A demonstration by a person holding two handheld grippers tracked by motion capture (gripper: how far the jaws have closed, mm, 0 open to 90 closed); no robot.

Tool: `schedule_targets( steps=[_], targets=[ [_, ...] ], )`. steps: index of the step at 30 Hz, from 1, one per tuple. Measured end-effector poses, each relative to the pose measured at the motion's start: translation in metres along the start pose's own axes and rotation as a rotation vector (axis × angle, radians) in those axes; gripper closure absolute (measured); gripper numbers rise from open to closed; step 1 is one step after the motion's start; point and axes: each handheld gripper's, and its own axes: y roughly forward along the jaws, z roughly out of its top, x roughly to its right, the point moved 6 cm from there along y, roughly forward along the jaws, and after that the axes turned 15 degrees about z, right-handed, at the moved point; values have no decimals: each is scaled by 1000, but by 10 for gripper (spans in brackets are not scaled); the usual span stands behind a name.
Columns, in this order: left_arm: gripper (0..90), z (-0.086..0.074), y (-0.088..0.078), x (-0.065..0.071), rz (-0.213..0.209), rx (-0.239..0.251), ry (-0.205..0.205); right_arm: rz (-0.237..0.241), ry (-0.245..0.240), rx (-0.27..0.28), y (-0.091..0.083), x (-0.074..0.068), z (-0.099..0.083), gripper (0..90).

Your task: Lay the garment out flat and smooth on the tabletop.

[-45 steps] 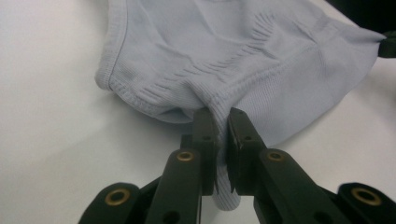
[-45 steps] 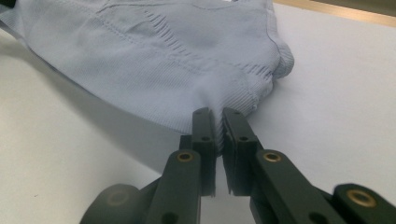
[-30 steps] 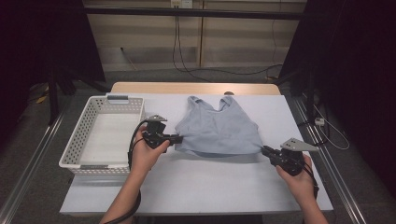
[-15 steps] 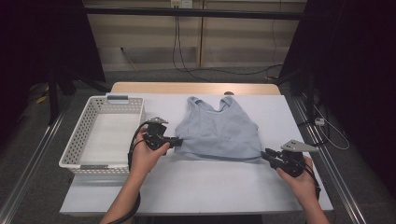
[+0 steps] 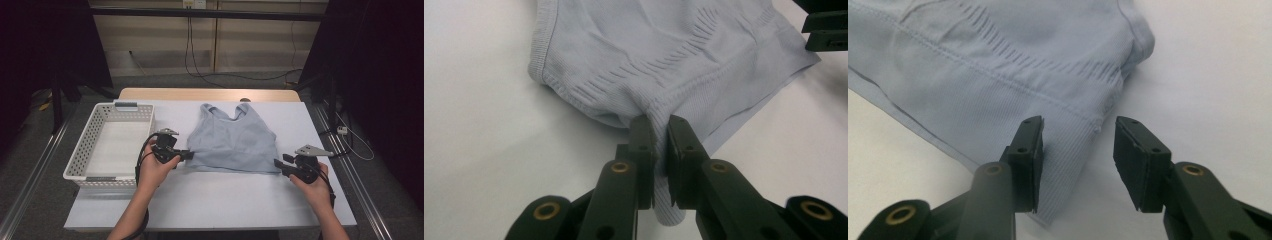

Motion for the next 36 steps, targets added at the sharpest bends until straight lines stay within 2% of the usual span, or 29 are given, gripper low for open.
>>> schedule_targets(
  steps=[5,9,12,27,32,36],
  targets=[
    [829,-4,3,0,11,-20,9,13,-14,-42,7,-2,-5,625],
    [829,-7,7,-1,15,-29,5,30,-28,-76,9,-4,-8,806],
    [829,-7,8,-1,14,-30,4,31,-27,-69,8,-6,-6,858],
    [830,-4,-1,4,-7,-37,2,38,-8,-21,-6,-7,-1,868],
    [830,-7,-3,7,-10,-49,-2,49,-11,-27,-10,-11,-2,868],
    [830,-8,-8,10,-12,-50,15,55,-14,-38,-13,-13,-3,868]
  ],
)
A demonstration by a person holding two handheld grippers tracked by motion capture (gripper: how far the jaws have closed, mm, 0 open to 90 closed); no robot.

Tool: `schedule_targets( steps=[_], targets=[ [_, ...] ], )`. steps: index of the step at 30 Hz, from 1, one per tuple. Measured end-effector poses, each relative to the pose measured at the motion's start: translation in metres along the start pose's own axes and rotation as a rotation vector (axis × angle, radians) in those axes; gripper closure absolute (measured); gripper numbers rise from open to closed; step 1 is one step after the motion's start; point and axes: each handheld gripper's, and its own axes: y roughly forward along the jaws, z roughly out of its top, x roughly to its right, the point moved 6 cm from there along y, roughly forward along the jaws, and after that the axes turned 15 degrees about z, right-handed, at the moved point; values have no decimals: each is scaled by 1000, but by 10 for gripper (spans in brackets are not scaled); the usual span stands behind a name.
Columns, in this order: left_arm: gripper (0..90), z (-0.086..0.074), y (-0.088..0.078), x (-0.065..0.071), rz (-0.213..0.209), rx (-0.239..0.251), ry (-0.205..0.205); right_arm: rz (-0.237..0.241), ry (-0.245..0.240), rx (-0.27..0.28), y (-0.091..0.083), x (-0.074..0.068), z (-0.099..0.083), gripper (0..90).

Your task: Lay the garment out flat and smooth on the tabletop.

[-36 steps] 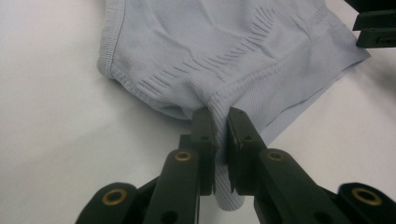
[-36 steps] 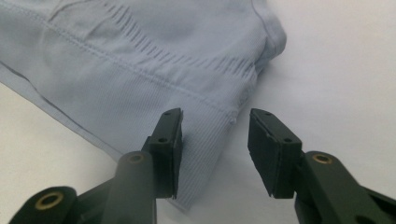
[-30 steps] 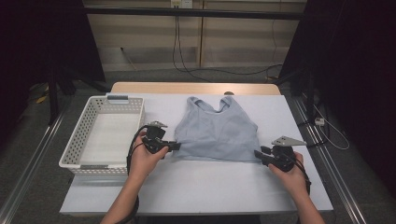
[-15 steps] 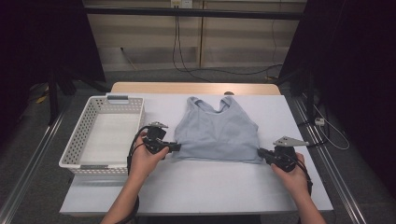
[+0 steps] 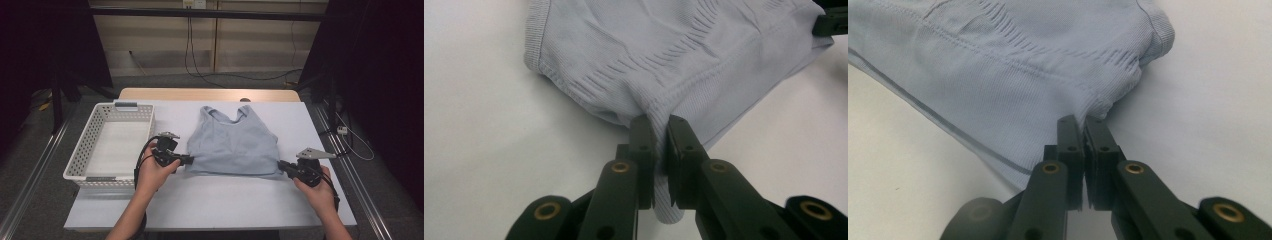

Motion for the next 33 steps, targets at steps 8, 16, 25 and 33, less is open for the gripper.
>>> schedule_targets(
  steps=[8,16,25,33],
  targets=[
    [830,-6,-8,3,-21,-7,3,23,-3,-16,-4,-6,-6,867],
    [829,-18,-23,16,-50,-10,21,43,-10,-13,-17,-18,-14,868],
    [707,-25,-24,19,-46,-2,17,51,1,-7,-23,-22,-24,845],
    [424,-9,-19,10,-28,58,-6,48,-15,34,-16,-22,-15,651]
  ],
)
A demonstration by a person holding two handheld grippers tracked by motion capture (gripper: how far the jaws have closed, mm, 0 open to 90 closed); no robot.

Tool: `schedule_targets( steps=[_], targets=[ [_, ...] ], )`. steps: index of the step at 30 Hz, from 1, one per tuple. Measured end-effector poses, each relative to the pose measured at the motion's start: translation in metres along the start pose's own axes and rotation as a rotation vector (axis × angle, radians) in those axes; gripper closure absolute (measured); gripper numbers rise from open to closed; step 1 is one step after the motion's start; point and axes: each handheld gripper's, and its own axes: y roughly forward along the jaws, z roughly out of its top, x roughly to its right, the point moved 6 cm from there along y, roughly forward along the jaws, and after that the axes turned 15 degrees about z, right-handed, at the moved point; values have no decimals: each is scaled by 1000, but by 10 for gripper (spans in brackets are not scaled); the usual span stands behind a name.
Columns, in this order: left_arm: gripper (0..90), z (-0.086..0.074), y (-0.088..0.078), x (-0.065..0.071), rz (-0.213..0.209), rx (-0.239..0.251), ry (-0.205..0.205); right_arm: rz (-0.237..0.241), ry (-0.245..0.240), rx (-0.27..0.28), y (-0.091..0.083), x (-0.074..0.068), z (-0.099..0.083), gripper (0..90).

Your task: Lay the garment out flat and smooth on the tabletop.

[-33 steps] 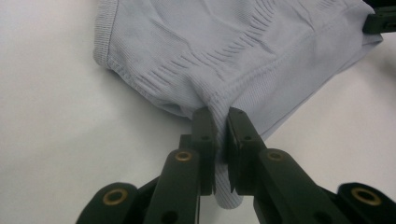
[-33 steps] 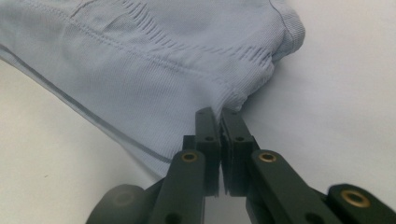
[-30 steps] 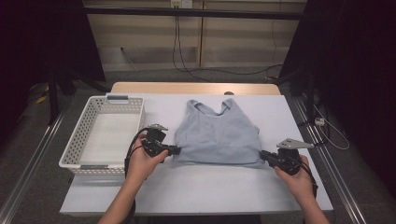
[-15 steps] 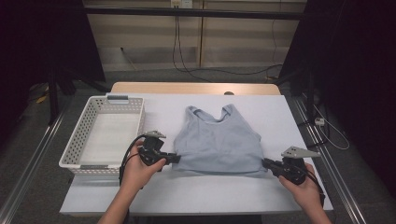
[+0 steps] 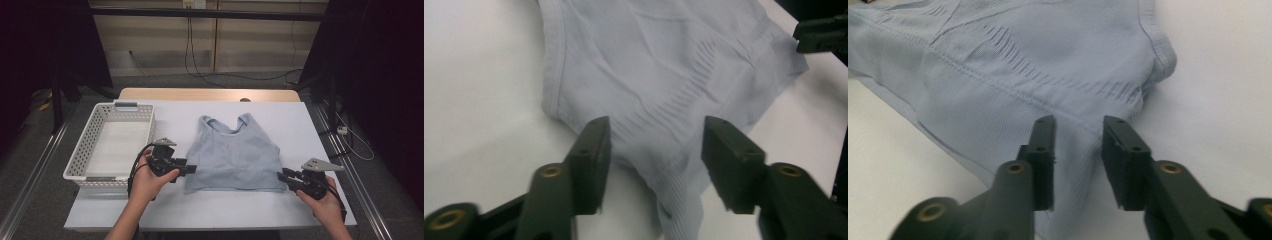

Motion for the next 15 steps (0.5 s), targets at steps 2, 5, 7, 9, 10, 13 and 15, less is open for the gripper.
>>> schedule_targets(
  steps=[2,5,7,9,10,13,15],
  targets=[
    [418,4,3,-2,5,10,-7,1,2,-1,4,0,1,595],
    [353,10,8,-6,26,32,0,-2,8,11,6,0,3,505],
    [311,13,11,-9,43,41,3,-2,10,22,7,0,5,474],
    [291,15,14,-11,53,39,6,-5,11,26,8,0,5,417],
    [280,16,16,-13,57,40,3,-2,14,24,9,-1,4,406],
    [242,18,20,-17,70,39,10,-8,11,18,10,-1,3,367],
    [226,19,23,-20,82,39,14,-11,14,15,10,-2,2,364]
  ],
)
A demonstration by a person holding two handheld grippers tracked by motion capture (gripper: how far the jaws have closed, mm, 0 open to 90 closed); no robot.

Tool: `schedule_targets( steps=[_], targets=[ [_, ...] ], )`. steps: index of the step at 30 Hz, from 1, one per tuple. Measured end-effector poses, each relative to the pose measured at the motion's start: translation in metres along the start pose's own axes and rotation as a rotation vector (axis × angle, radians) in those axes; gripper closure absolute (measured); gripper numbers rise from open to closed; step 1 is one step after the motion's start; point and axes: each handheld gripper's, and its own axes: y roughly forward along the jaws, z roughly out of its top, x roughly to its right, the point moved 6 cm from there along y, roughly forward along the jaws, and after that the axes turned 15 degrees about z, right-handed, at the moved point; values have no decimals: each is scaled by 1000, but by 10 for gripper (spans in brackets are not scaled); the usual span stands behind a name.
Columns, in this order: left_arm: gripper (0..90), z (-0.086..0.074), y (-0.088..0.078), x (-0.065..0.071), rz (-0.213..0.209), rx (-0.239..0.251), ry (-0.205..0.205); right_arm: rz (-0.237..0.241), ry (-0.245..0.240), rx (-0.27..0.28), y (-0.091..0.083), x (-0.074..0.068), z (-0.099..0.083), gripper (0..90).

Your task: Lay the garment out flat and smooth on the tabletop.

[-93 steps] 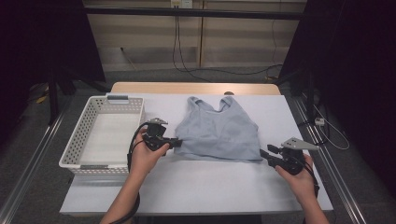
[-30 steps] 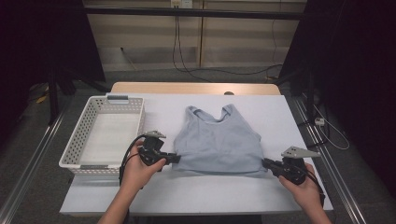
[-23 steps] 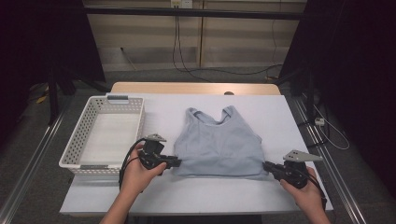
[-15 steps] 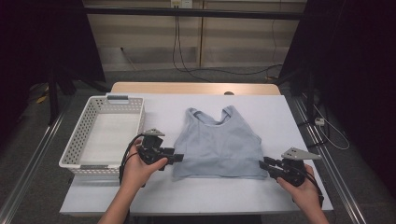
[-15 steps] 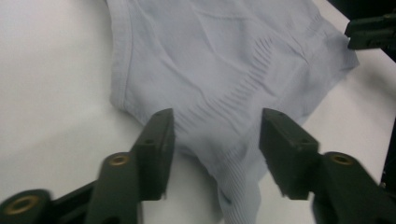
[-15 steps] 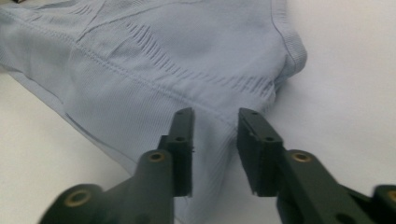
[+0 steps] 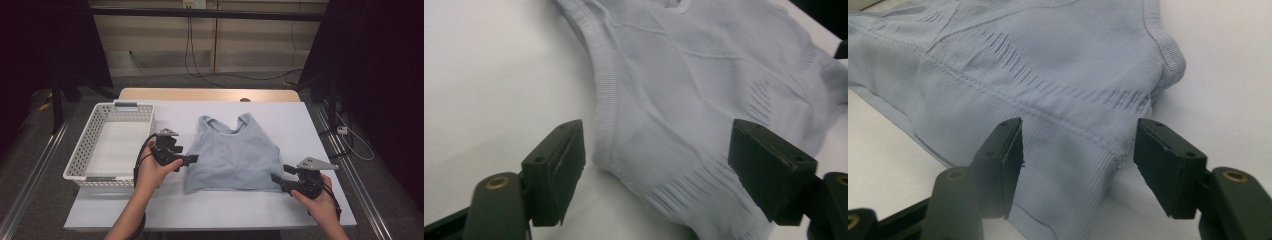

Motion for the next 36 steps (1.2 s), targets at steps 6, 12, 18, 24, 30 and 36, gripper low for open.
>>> schedule_targets(
  steps=[6,12,18,24,30,36],
  targets=[
    [202,9,7,-4,14,6,5,-3,4,6,-1,-1,0,353],
    [201,22,18,-11,38,19,6,-3,-3,8,-2,-3,0,321],
    [206,36,28,-15,51,16,1,-5,-9,10,-4,-3,-1,303],
    [206,41,36,-17,47,4,-1,-1,-12,13,-2,-5,1,297],
    [199,43,39,-19,53,4,6,3,-21,8,3,-5,5,280],
    [191,42,33,-21,60,5,5,27,-49,-3,17,-6,22,257]
  ],
)
